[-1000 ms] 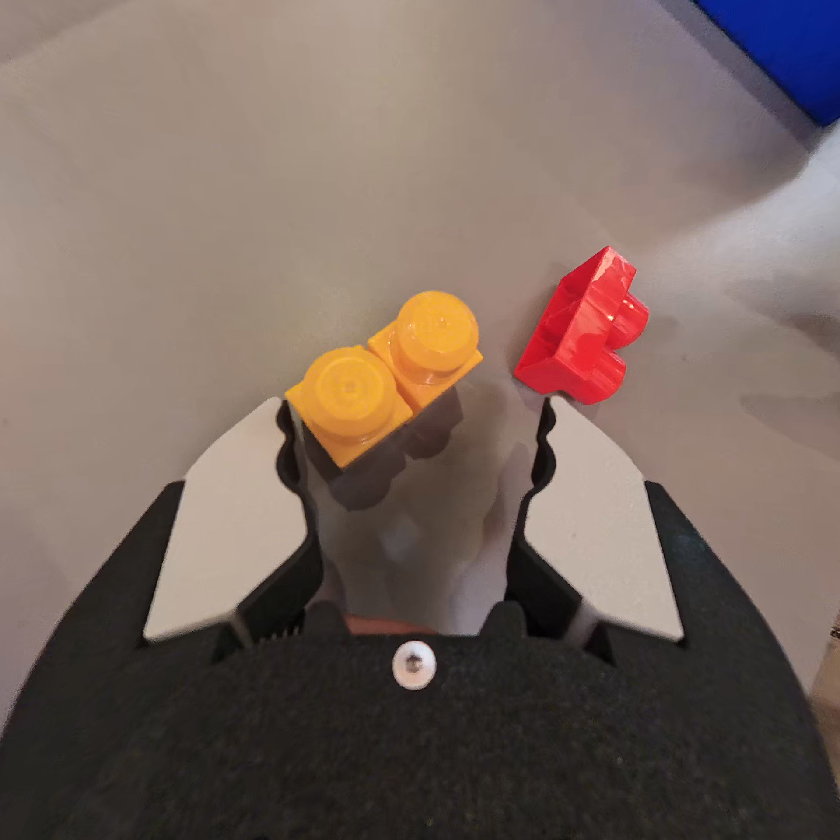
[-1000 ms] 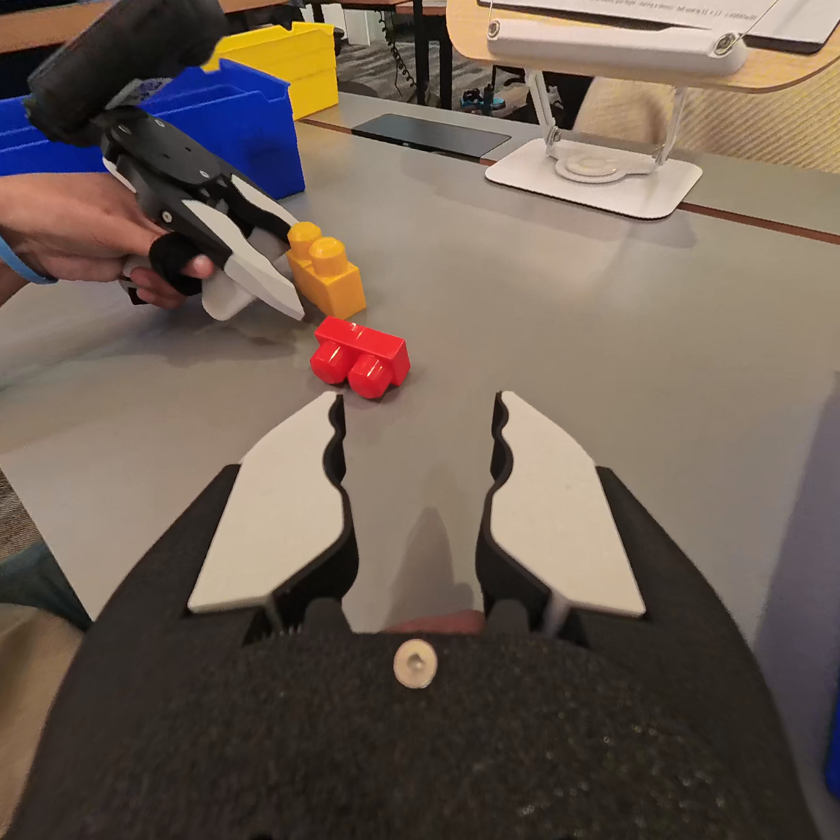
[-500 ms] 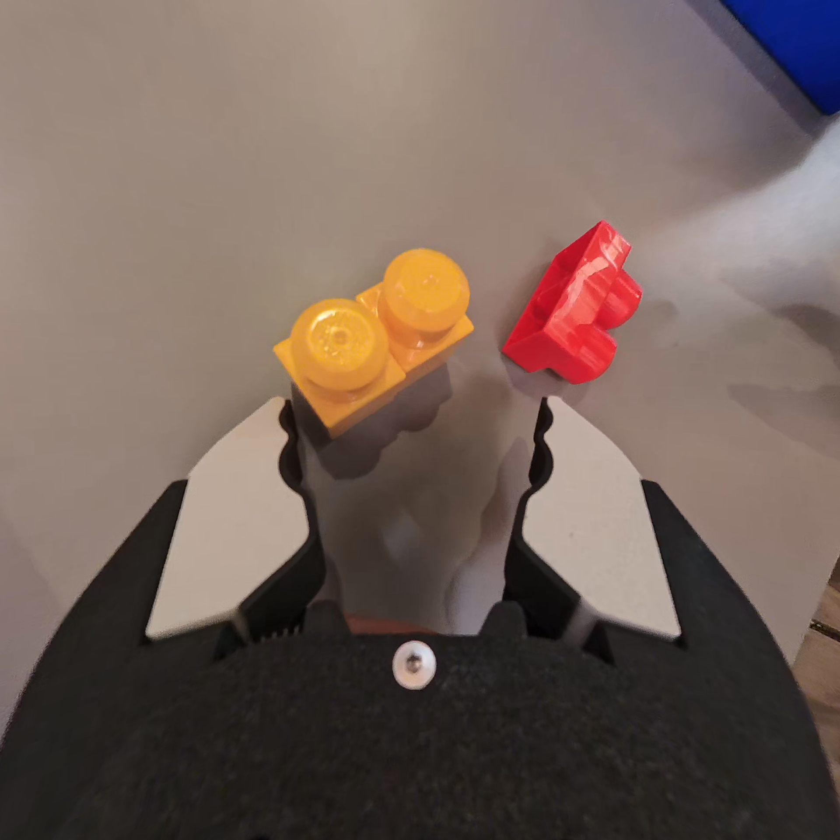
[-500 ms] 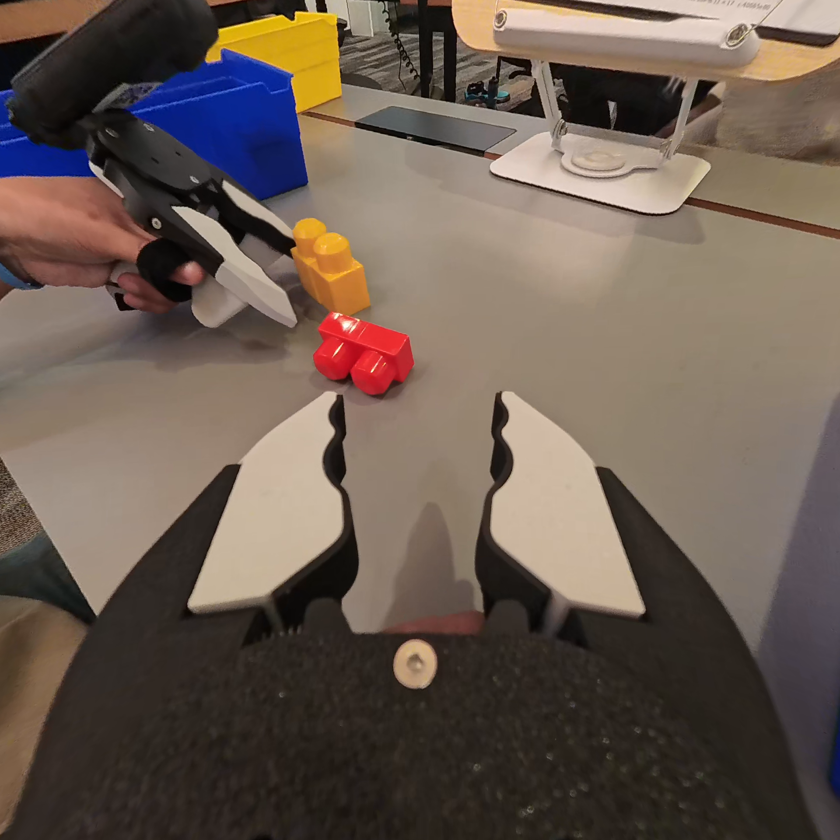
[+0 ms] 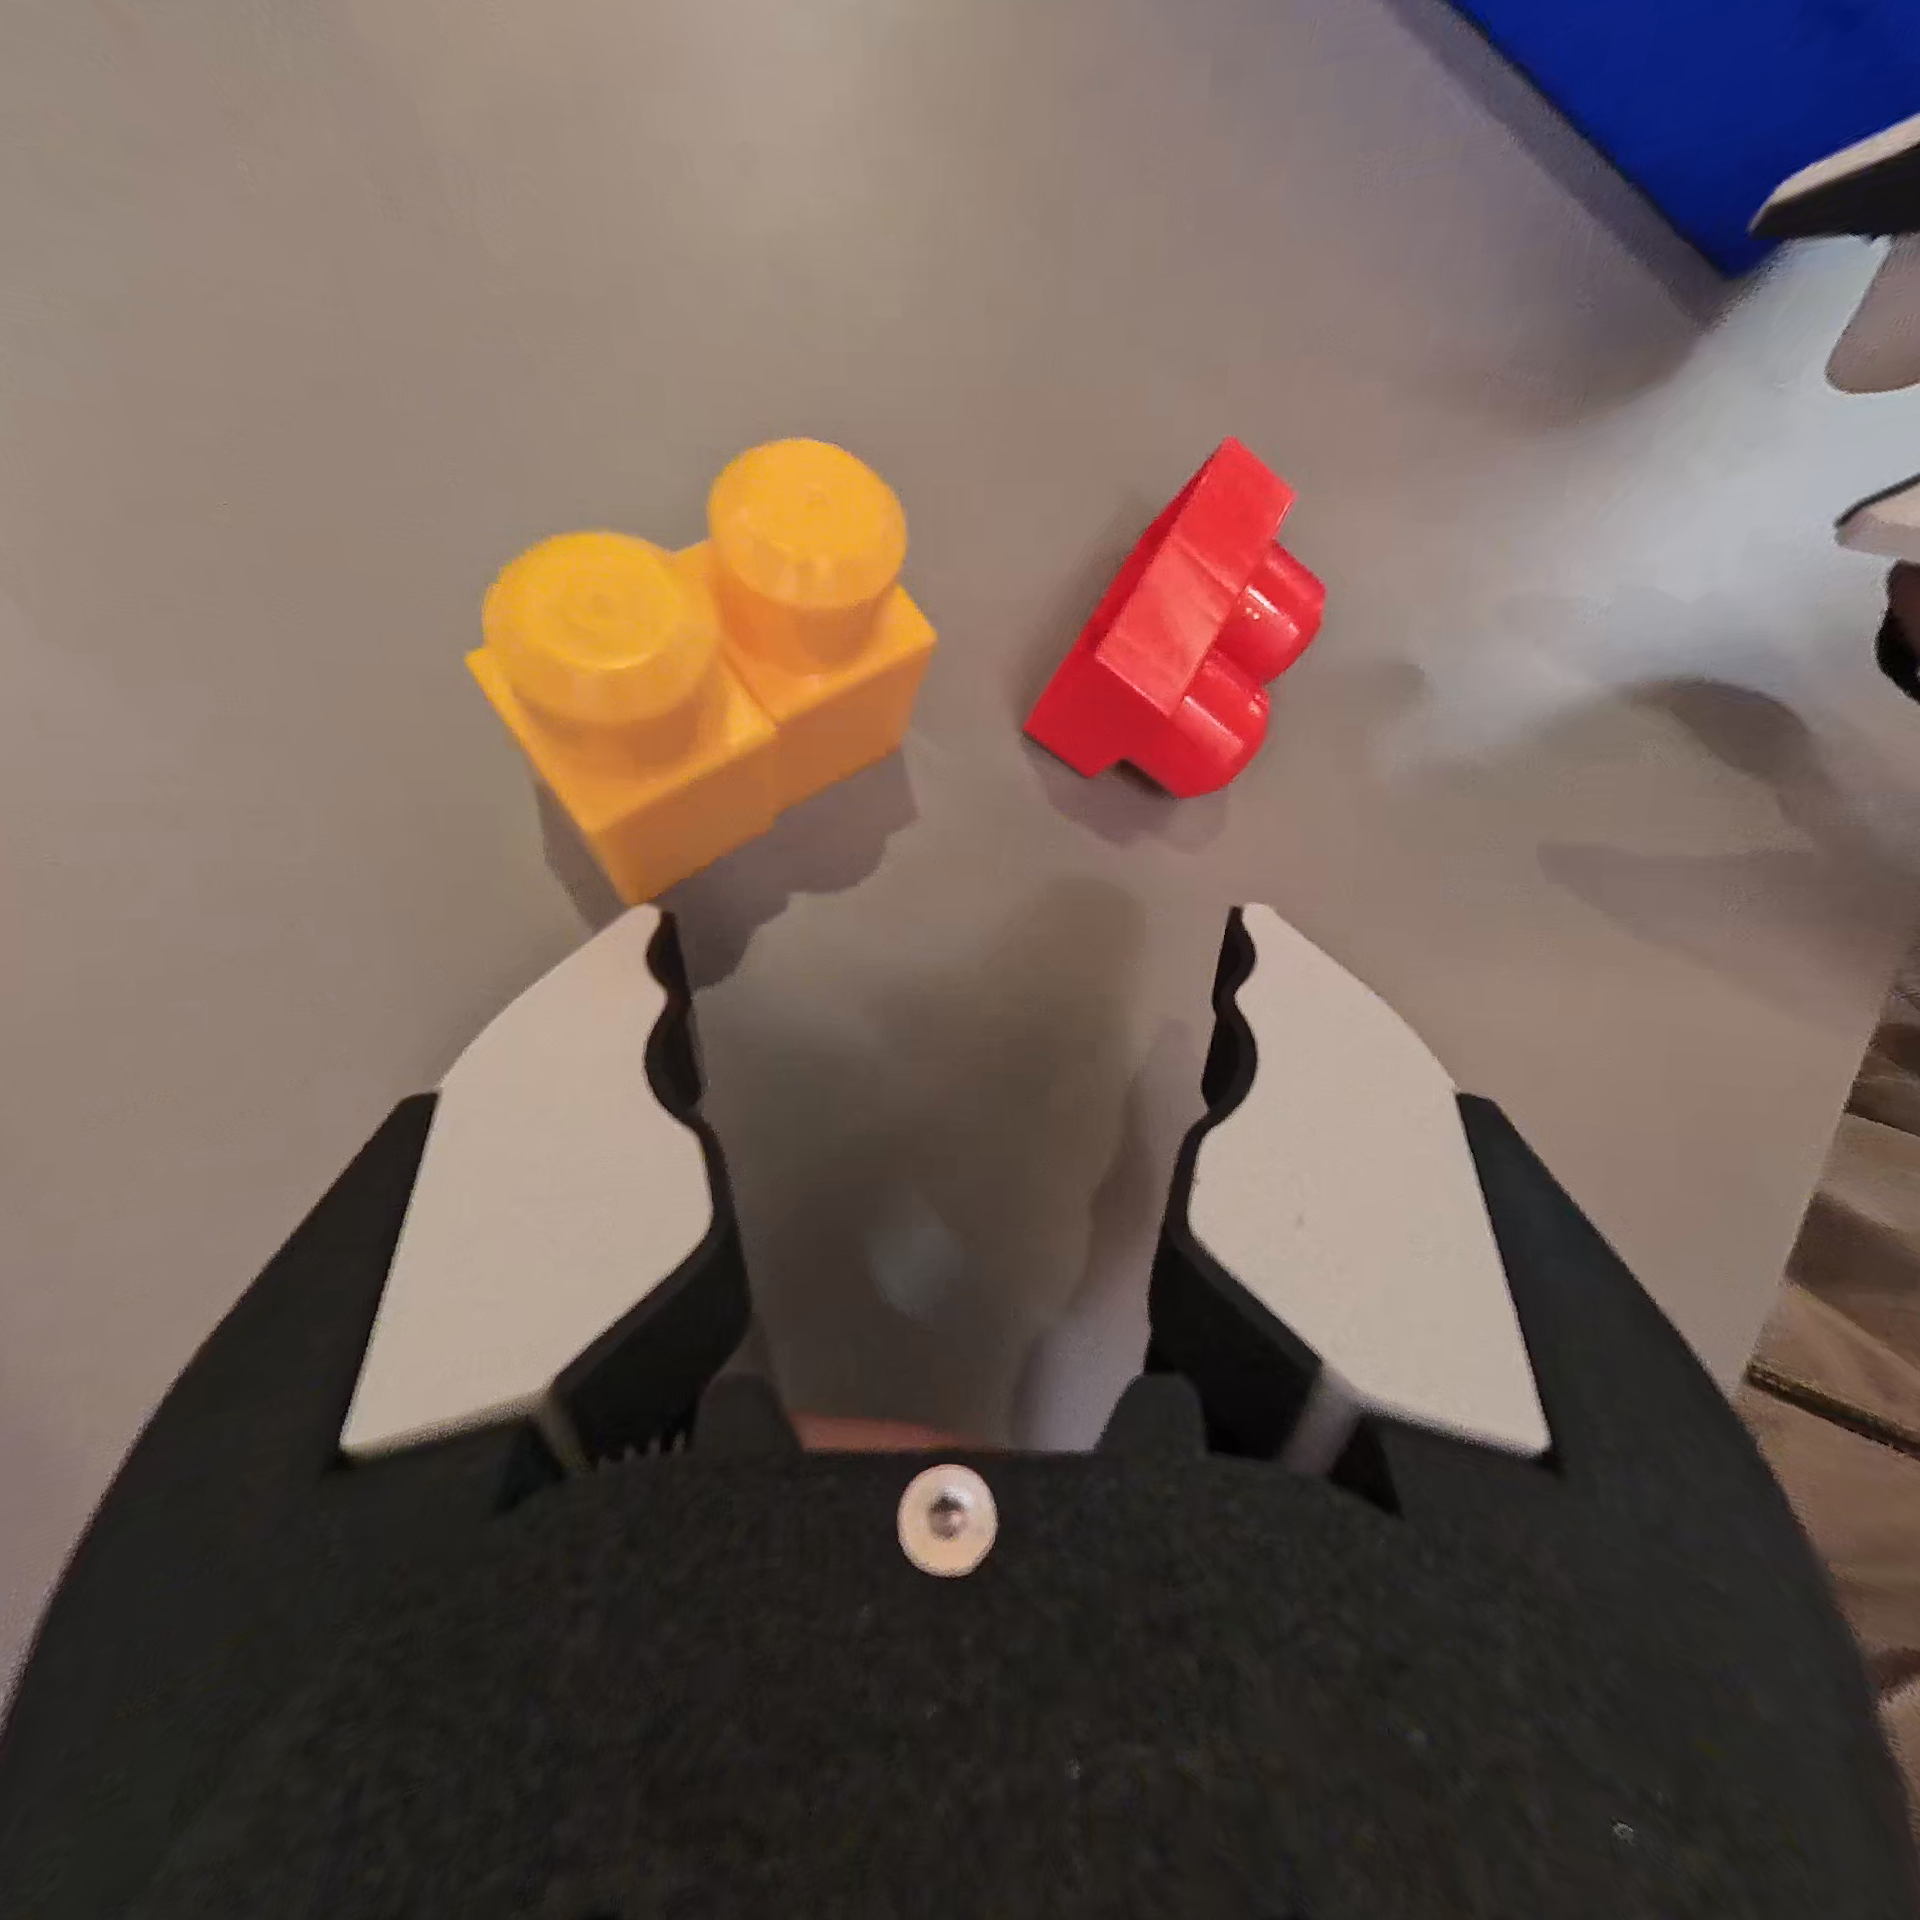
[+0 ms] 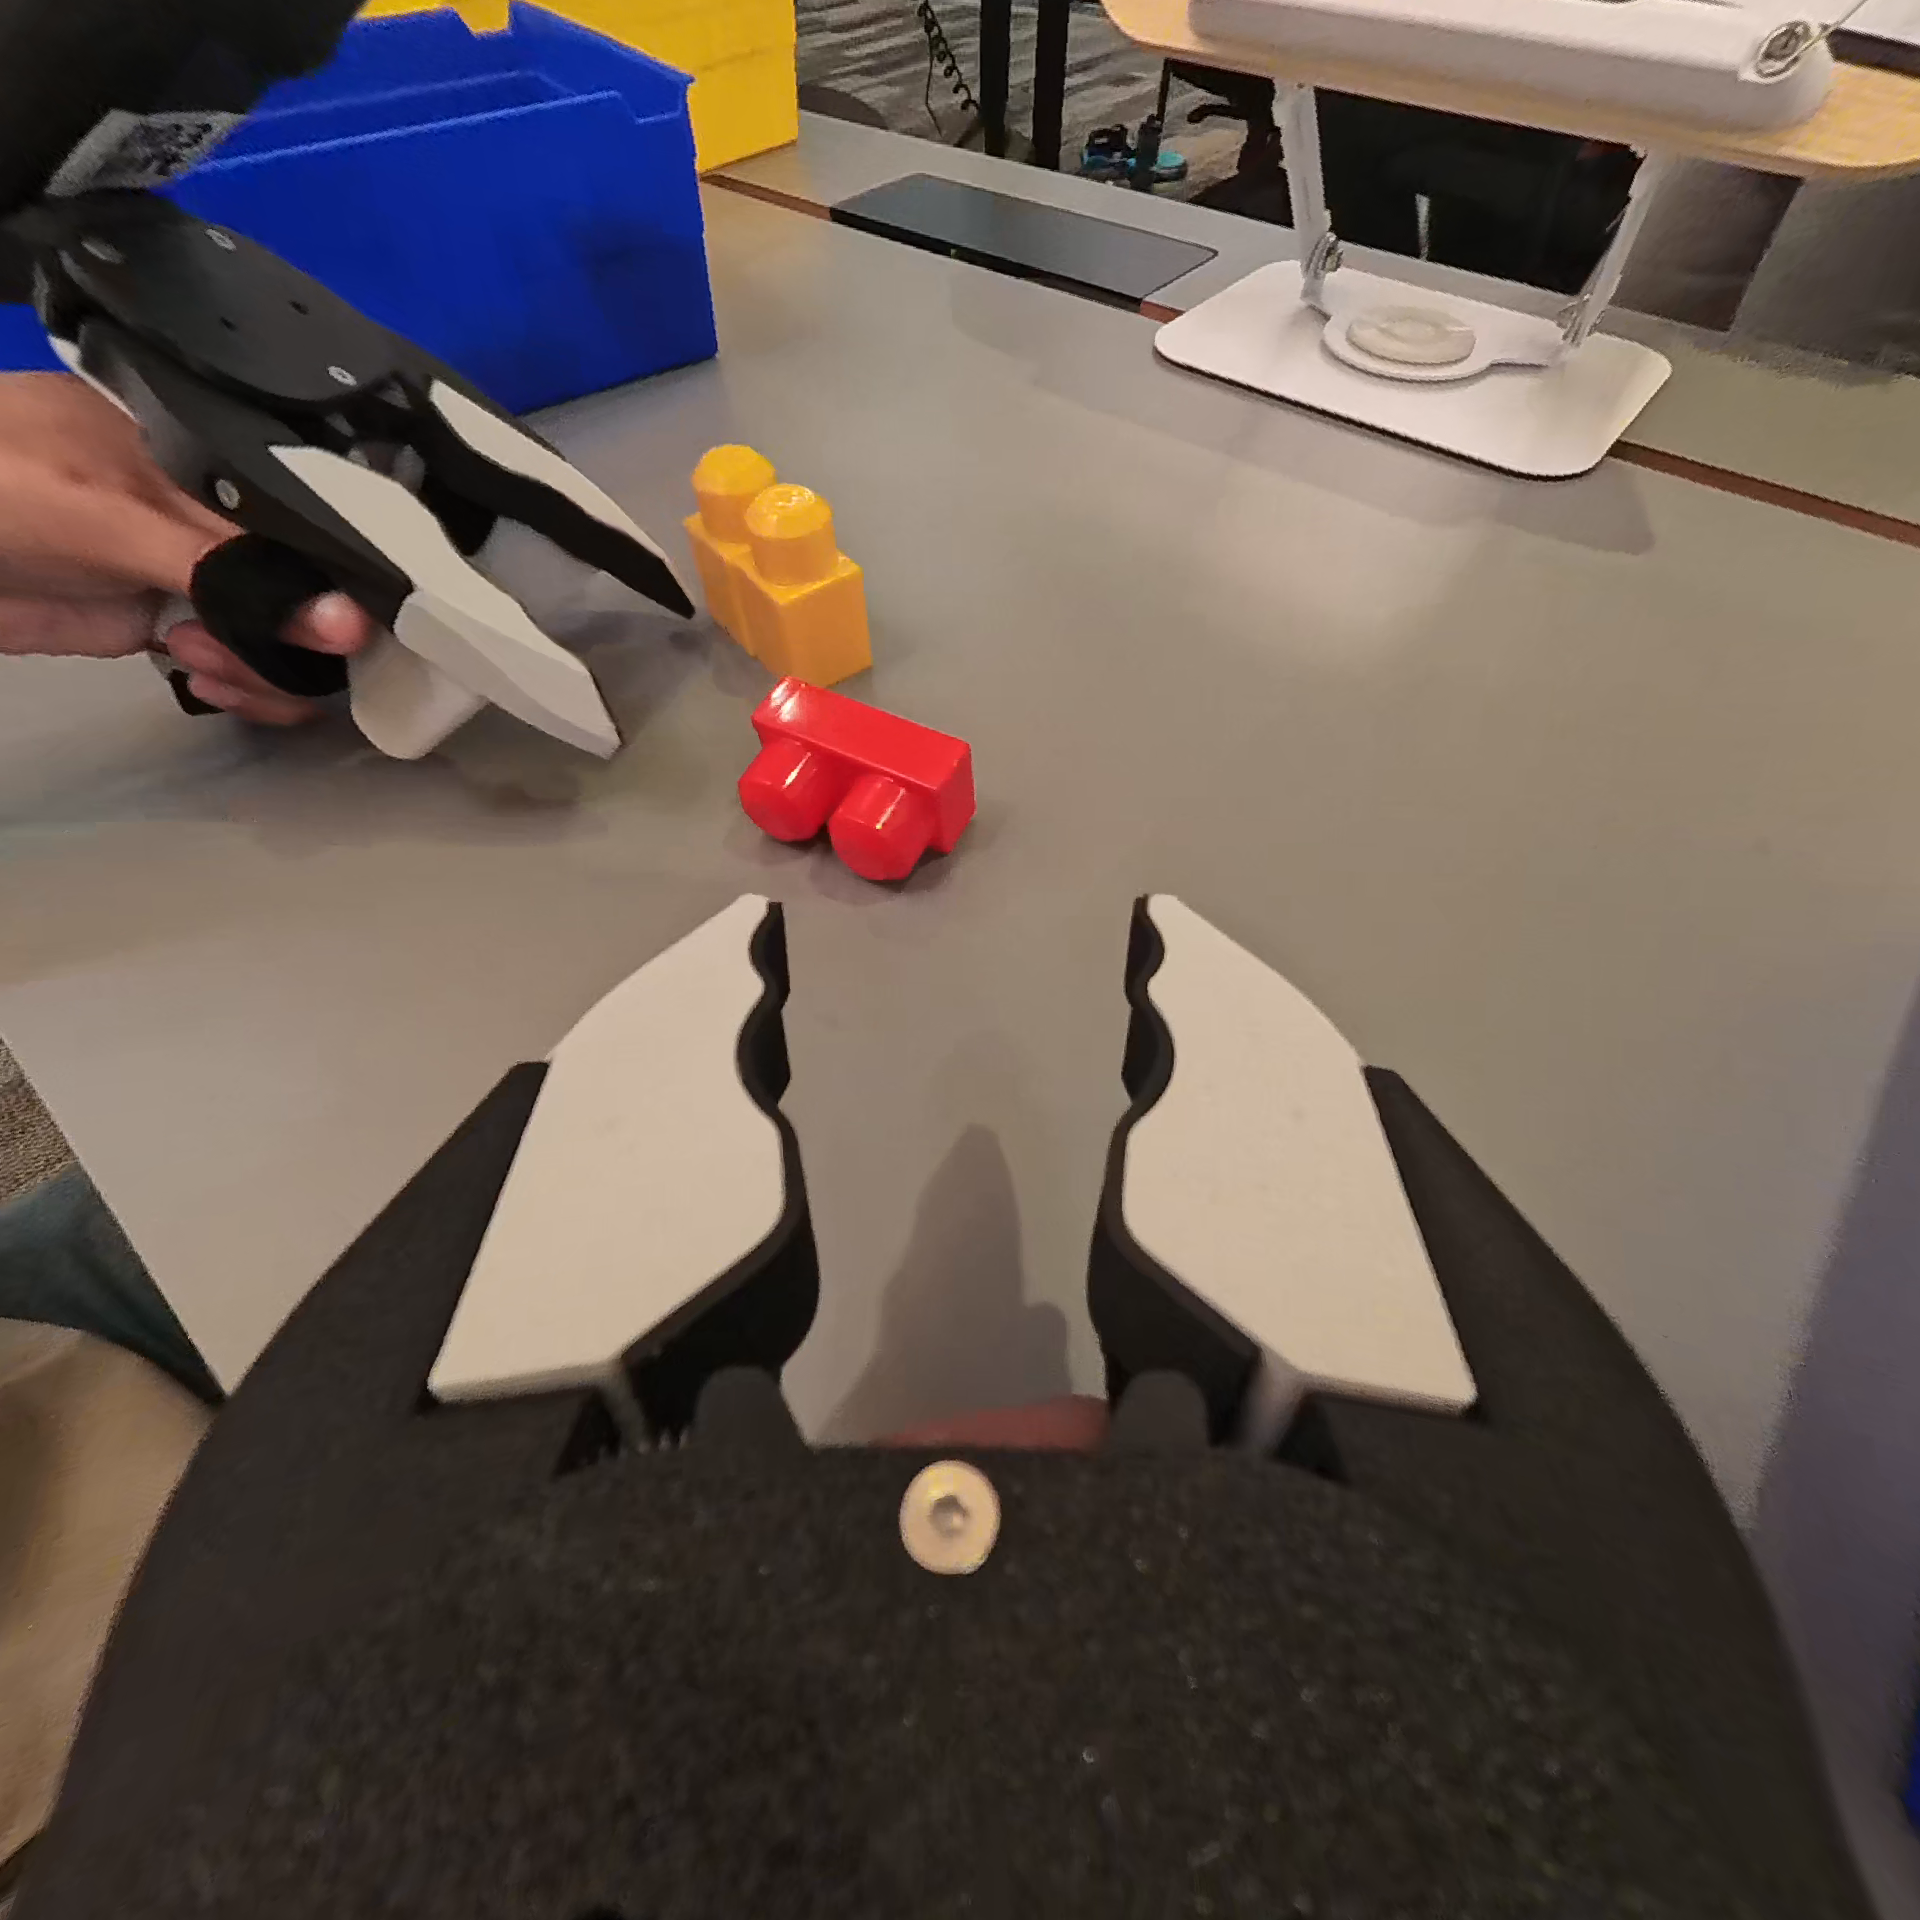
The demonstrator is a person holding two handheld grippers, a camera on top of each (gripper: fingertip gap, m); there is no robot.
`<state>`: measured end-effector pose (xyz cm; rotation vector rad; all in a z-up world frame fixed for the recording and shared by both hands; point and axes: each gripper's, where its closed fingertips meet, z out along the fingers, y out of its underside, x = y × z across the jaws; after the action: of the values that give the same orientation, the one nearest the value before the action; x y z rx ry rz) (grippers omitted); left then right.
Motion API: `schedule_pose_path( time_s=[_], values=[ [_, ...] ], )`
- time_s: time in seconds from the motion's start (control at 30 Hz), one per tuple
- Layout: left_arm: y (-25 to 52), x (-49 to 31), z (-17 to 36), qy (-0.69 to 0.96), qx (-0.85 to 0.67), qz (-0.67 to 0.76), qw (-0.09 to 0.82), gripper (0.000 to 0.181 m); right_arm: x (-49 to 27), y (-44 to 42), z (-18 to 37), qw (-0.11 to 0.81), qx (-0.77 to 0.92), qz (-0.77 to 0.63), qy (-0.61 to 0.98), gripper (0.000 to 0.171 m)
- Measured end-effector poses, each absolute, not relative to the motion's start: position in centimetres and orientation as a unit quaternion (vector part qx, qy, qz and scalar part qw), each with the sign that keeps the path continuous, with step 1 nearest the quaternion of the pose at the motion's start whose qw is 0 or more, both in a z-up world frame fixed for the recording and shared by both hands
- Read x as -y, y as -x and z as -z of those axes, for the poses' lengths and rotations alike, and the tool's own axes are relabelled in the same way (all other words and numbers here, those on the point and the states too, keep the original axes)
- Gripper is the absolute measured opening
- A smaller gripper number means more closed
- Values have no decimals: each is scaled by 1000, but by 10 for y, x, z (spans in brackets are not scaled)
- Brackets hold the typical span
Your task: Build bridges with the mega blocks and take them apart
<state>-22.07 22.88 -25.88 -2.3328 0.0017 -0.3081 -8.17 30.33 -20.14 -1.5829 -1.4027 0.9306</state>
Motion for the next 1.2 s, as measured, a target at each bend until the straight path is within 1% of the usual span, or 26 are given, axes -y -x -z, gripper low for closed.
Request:
schedule_pose_path(
  time_s=[0.17, 0.27, 0.57, 0.73, 0.77, 0.83, 0.9, 0.97, 1.03, 1.1, 1.2],
  values=[
    [235, -229, 262, 921, 13, 97, 376, 97, -302, 82, 201, 405, 556, -367, 626, 62],
    [236, -233, 258, 911, 21, 120, 393, 96, -303, 81, 201, 405, 555, -367, 627, 62],
    [228, -238, 257, 909, 9, 132, 394, 96, -301, 82, 204, 400, 558, -368, 627, 62],
    [238, -229, 263, 921, 14, 92, 379, 96, -301, 82, 205, 399, 561, -365, 627, 62],
    [239, -225, 260, 917, 17, 85, 390, 96, -301, 81, 205, 399, 561, -363, 627, 62],
    [234, -215, 243, 890, 27, 78, 448, 93, -301, 81, 206, 401, 562, -361, 627, 62],
    [225, -201, 223, 854, 31, 46, 517, 89, -300, 81, 209, 401, 565, -353, 629, 62],
    [226, -182, 207, 829, 47, -52, 555, 90, -299, 81, 213, 402, 569, -341, 631, 63],
    [229, -165, 202, 814, 67, -140, 559, 91, -295, 83, 219, 401, 577, -333, 629, 64],
    [229, -156, 204, 811, 67, -194, 548, 92, -292, 84, 223, 400, 580, -329, 629, 65],
    [228, -155, 205, 811, 60, -200, 547, 90, -289, 85, 225, 398, 582, -328, 629, 66]
  ],
)
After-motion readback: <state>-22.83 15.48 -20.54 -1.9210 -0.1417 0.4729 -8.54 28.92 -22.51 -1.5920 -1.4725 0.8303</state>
